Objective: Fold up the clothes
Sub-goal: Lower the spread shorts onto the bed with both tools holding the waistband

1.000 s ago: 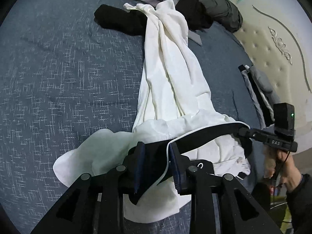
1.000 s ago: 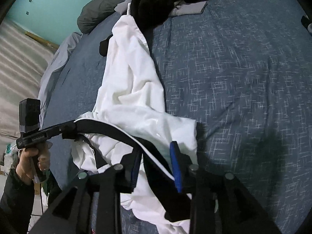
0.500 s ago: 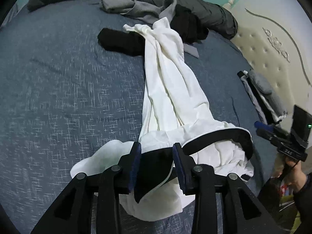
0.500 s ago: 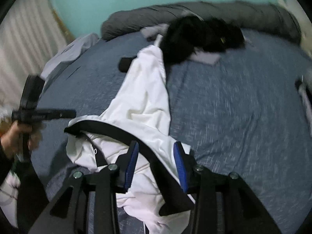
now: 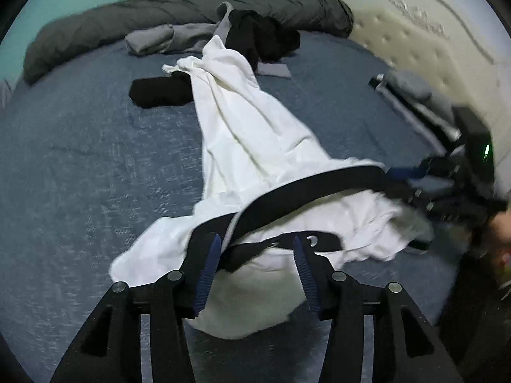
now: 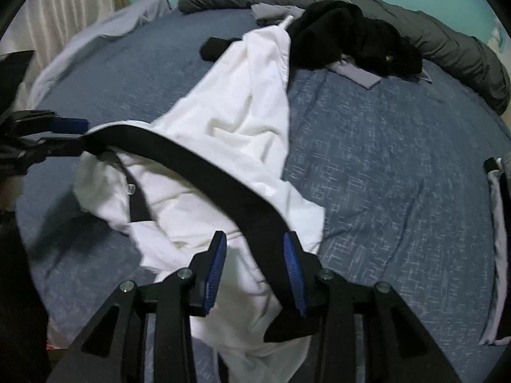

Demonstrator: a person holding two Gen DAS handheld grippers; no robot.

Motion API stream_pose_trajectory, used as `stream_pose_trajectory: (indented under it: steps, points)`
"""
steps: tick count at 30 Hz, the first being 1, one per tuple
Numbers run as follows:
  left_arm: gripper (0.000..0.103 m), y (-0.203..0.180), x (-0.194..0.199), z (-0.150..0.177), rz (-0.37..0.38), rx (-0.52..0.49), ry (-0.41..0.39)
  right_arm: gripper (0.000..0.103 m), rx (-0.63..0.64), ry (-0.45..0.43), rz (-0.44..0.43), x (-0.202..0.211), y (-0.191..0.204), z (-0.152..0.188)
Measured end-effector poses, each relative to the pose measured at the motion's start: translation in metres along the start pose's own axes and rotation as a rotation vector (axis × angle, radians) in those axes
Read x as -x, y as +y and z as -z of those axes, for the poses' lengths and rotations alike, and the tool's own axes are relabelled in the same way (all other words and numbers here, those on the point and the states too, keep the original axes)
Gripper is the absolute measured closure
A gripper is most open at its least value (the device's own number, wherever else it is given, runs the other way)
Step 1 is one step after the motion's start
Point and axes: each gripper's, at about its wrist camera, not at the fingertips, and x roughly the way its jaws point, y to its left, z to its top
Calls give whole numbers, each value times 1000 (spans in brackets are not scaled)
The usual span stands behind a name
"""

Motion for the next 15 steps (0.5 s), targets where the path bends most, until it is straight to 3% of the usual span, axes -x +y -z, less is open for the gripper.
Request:
stream_pose_trajectory:
  steps: [5,9,15]
  points:
    - [47,2,-9,4,-37,-46,3,66,-5,7,10,-5,-5,-5]
    - [47,7,0,6,-60,-53,-40,66,0,9,18,-7,-5,-6]
    - [47,2,20,9,-34,-74,-67,66,36,-76,18,13,5,-3]
